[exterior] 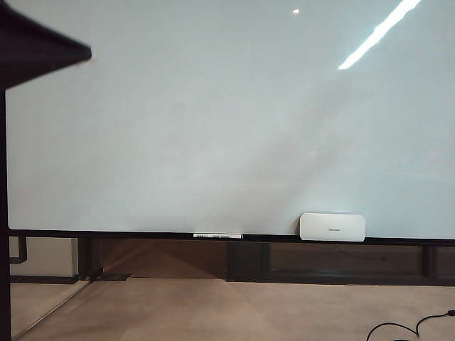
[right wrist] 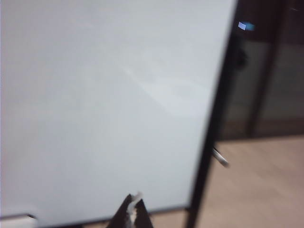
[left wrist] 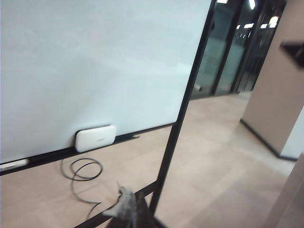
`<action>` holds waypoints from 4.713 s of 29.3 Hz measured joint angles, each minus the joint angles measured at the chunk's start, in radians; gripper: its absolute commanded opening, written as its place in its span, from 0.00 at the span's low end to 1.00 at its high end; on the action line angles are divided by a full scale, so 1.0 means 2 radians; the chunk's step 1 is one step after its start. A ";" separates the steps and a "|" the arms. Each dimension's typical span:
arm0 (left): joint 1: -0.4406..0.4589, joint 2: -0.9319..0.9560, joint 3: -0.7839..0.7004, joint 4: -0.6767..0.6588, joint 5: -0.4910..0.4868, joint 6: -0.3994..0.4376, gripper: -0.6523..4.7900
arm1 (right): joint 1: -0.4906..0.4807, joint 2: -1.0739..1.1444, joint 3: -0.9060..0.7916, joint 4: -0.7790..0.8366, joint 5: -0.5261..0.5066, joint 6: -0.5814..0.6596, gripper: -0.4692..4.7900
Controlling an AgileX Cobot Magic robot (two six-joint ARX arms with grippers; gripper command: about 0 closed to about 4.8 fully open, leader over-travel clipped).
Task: Reach to the right to find the marker pen, pick it up, and write the number 16 on the whiteboard.
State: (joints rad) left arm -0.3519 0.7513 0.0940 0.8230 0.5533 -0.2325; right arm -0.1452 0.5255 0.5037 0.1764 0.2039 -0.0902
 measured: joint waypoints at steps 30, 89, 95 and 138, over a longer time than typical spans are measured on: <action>-0.019 0.110 0.050 -0.062 0.024 0.038 0.11 | -0.274 0.482 0.116 0.231 -0.249 0.002 0.09; -0.019 0.243 0.094 -0.021 -0.084 0.120 0.11 | -0.325 0.969 0.571 0.300 -0.428 0.008 0.09; -0.019 0.243 0.094 -0.023 -0.086 0.122 0.11 | -0.331 1.004 0.608 0.306 -0.464 -0.003 0.09; -0.019 0.244 0.094 -0.027 -0.112 0.130 0.11 | -0.334 1.024 0.678 0.303 -0.452 0.018 0.70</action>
State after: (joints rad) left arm -0.3904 1.2400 0.2829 0.7692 0.3286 0.0265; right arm -0.8135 2.5744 1.8603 0.7834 -0.7002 -0.0544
